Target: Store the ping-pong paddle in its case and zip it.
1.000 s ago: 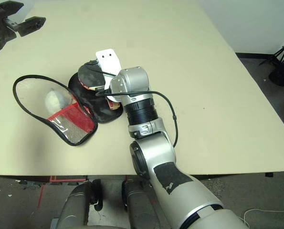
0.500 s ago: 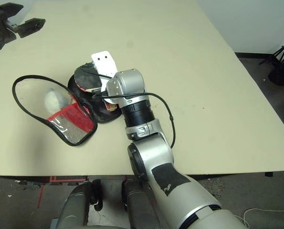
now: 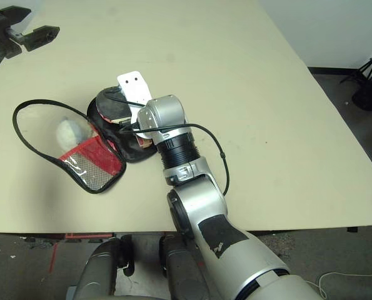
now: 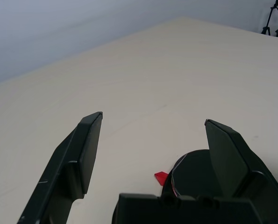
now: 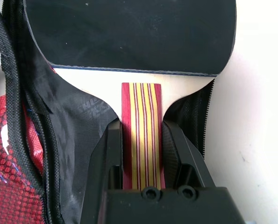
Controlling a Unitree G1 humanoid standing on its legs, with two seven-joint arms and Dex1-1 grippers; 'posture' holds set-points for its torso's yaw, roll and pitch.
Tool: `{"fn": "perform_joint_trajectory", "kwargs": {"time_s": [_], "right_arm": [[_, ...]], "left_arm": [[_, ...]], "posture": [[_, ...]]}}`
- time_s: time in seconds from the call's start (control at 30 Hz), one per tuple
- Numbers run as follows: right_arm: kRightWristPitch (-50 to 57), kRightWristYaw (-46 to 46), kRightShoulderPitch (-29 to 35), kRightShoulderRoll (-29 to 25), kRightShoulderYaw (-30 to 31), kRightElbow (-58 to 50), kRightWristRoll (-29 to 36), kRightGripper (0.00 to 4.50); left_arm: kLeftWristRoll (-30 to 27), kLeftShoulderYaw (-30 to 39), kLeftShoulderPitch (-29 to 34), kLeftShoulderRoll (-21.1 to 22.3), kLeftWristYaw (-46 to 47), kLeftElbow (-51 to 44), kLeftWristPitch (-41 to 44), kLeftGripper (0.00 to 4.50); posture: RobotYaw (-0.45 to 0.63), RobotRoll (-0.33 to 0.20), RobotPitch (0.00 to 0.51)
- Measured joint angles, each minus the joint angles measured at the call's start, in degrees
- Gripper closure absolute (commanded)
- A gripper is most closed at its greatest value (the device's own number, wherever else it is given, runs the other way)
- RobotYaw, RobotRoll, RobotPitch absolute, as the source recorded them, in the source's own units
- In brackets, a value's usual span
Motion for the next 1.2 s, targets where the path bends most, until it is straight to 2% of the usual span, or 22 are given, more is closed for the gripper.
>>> {"fn": "perform_joint_trajectory", "kwargs": {"time_s": [0.8,1.13,1.17,1.2], "right_arm": [[1.7,4.2,3.2,-0.3,7.7,-5.9,0.6,3.35],[-1.8,4.1,3.4,-0.3,7.3,-4.4,0.5,3.35],[-2.3,4.0,3.4,-0.3,7.1,-3.8,0.5,2.61],[-2.7,3.9,3.4,-0.3,6.7,-3.3,0.5,2.41]], "left_arm": [[0.1,0.1,0.0,-0.1,0.0,0.9,0.5,0.0],[0.1,0.0,0.0,-0.2,0.0,0.8,0.8,0.0],[0.1,0.0,0.0,-0.2,0.0,0.8,0.9,0.0],[0.1,0.0,0.0,-0.3,0.0,0.8,1.0,0.0]], "posture": [[-0.05,0.0,0.222],[-0.05,0.0,0.223],[-0.05,0.0,0.223],[-0.05,0.0,0.223]]}}
